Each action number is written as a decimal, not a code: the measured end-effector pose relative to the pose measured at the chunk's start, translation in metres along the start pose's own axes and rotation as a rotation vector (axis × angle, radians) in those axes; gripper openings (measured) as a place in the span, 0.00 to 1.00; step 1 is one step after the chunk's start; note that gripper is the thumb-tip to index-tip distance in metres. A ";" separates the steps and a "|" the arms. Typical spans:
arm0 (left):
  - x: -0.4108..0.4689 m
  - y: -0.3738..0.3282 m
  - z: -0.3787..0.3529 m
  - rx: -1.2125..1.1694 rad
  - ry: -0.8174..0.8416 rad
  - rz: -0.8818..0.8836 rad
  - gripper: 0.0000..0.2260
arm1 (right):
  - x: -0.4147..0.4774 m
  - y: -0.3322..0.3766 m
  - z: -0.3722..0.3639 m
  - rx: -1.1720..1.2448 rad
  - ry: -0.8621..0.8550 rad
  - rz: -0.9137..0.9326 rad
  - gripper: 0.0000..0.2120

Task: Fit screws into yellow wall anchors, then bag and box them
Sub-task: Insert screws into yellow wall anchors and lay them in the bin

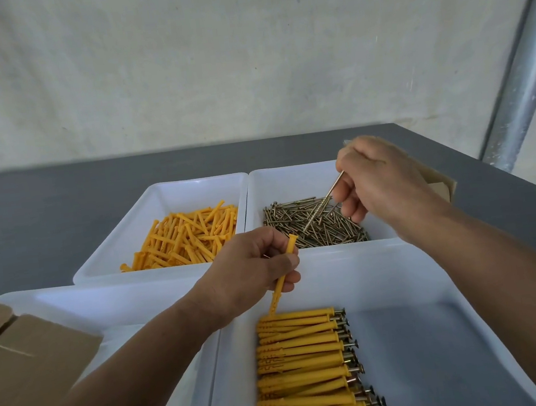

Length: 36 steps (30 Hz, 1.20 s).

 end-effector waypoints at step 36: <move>-0.004 -0.006 -0.002 0.246 -0.022 -0.125 0.02 | -0.048 -0.001 -0.058 -0.783 0.768 0.161 0.03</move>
Point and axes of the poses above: each hand's wrist, its own x-axis towards the middle knuckle, its own z-axis out of the back of the hand, y = z × x, the point moved 7 cm from there along x, towards the middle knuckle, and after that the axes turned 10 degrees about -x, right-handed, at the moved point
